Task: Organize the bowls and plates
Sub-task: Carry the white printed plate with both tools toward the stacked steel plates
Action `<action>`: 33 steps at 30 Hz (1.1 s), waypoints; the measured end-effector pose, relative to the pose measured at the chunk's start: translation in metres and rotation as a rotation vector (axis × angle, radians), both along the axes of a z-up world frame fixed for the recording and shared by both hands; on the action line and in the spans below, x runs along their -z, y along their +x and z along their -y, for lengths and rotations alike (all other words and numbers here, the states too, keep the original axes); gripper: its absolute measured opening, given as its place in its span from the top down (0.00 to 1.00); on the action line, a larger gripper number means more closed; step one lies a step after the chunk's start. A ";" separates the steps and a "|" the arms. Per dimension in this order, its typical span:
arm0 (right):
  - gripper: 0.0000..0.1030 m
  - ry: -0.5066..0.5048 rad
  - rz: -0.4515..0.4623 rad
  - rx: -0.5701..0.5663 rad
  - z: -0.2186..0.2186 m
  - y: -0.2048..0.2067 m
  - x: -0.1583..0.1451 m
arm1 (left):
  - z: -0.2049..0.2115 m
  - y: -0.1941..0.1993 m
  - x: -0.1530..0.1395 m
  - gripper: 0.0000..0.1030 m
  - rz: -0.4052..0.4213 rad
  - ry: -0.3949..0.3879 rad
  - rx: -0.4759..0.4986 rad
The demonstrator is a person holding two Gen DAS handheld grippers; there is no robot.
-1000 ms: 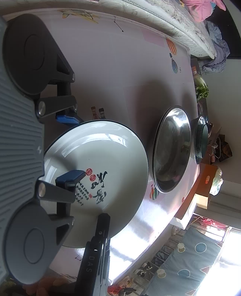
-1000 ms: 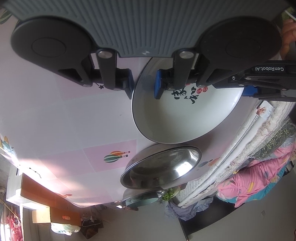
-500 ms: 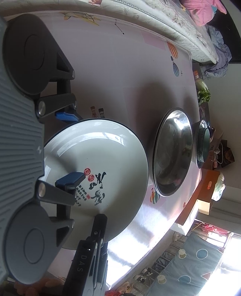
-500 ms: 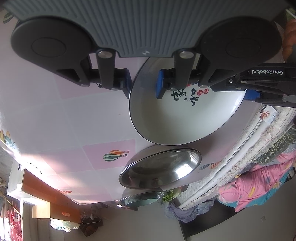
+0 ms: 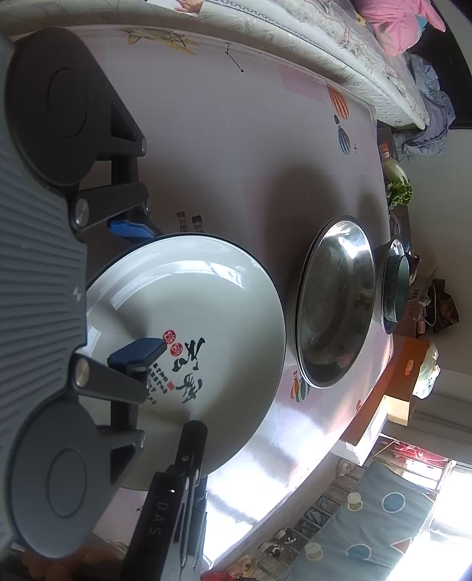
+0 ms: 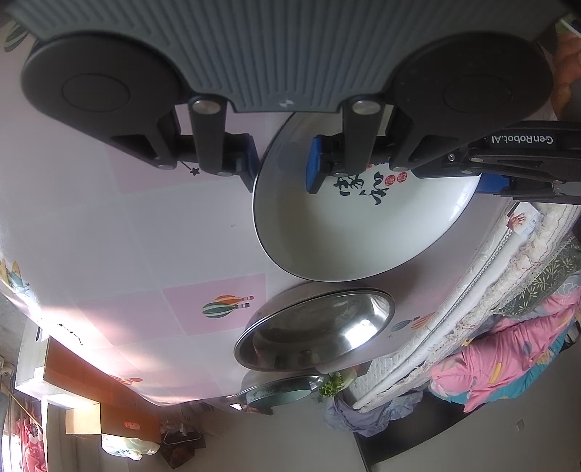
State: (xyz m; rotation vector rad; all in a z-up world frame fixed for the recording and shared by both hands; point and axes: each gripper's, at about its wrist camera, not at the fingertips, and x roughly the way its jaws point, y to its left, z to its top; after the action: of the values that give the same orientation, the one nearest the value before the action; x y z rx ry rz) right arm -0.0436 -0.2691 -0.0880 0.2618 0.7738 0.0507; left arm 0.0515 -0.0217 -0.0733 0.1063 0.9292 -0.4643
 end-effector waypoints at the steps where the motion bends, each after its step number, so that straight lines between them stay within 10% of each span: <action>1: 0.73 0.000 0.001 0.000 0.000 0.000 0.000 | 0.000 0.000 0.000 0.46 0.000 -0.001 -0.001; 33: 0.73 -0.001 0.032 -0.024 -0.008 -0.009 -0.020 | -0.017 -0.004 -0.015 0.45 0.026 -0.042 -0.042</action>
State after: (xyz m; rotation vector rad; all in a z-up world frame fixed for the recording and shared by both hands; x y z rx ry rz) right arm -0.0529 -0.2606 -0.0683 0.2500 0.7450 0.0766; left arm 0.0474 -0.0050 -0.0580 0.0544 0.8940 -0.4422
